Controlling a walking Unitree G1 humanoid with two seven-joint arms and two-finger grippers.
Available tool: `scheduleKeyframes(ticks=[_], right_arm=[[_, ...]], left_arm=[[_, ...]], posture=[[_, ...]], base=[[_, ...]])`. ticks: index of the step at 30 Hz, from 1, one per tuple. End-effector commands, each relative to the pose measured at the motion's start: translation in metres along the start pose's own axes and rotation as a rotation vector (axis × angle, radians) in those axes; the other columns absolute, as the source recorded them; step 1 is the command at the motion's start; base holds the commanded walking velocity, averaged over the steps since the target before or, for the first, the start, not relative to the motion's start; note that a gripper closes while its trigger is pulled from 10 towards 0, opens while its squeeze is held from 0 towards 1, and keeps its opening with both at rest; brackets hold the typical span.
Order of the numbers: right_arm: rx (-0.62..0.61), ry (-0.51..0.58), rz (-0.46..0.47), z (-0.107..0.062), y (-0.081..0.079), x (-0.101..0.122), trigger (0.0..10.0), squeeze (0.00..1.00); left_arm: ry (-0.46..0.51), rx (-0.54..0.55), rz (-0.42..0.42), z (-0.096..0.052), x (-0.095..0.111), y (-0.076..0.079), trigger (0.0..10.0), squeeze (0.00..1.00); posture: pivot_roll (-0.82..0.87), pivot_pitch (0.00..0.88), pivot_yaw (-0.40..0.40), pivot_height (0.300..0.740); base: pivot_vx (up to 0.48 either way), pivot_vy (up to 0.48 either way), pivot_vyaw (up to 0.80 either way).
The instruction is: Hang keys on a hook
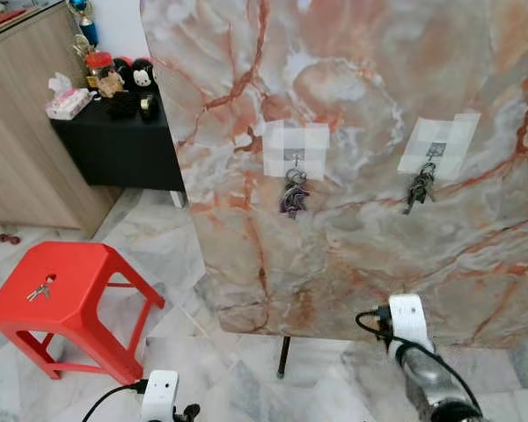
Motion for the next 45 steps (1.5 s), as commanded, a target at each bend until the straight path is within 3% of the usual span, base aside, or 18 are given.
scheduleKeyframes(ticks=[1, 7, 12, 24, 26, 33, 45], right_arm=[[-0.001, -0.107, 0.063, -0.005, 0.0, -0.028, 10.0, 0.0], [-0.057, -0.271, 0.228, -0.024, 0.011, -0.083, 10.0, 0.0], [-0.017, -0.315, 0.18, -0.032, 0.008, -0.1, 10.0, 0.0], [0.014, -0.309, 0.213, -0.033, -0.002, -0.102, 10.0, 0.0], [0.038, -0.32, 0.171, -0.034, -0.003, -0.105, 10.0, 0.0], [0.025, -0.347, 0.159, -0.039, 0.001, -0.115, 10.0, 0.0], [0.023, -0.333, 0.161, -0.036, -0.001, -0.109, 10.0, 0.0]], left_arm=[[-0.004, 0.006, -0.003, -0.001, -0.002, -0.002, 10.0, 0.0], [-0.007, 0.009, -0.001, 0.0, -0.002, -0.001, 10.0, 0.0], [-0.012, 0.007, -0.011, 0.0, -0.003, 0.0, 10.0, 0.0], [-0.025, 0.01, -0.014, -0.001, -0.007, -0.002, 10.0, 0.0], [-0.025, 0.011, -0.011, -0.001, -0.007, -0.002, 10.0, 0.0], [-0.024, 0.016, -0.011, -0.002, -0.006, -0.004, 10.0, 0.0], [-0.018, 0.017, -0.012, -0.001, -0.004, -0.004, 10.0, 0.0]], posture=[[-0.09, 0.021, -0.01, 0.74], [-0.08, 0.004, -0.02, 0.74], [-0.08, 0.004, -0.02, 0.74], [-0.08, 0.0, -0.012, 0.74], [-0.07, 0.0, -0.016, 0.74], [-0.07, 0.0, -0.014, 0.74], [-0.07, 0.022, -0.013, 0.74]], base=[[0.0, 0.0, 0.0], [0.0, 0.0, 0.0], [0.0, 0.0, 0.0], [0.0, 0.155, 0.0], [0.0, 0.294, 0.0], [0.0, 0.32, 0.0], [0.0, 0.32, 0.0]])
Point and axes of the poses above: a point about 5 cm out from each wrist's last joint towards the gripper, its own z axis pointing out of the wrist towards the gripper, its own x axis along the axis of the wrist's last joint, y = z × x, the point moved 2 cm from there along z, pointing out of the wrist towards the gripper, and after that the axes turned 1 degree about z, right-handed, at the moved point
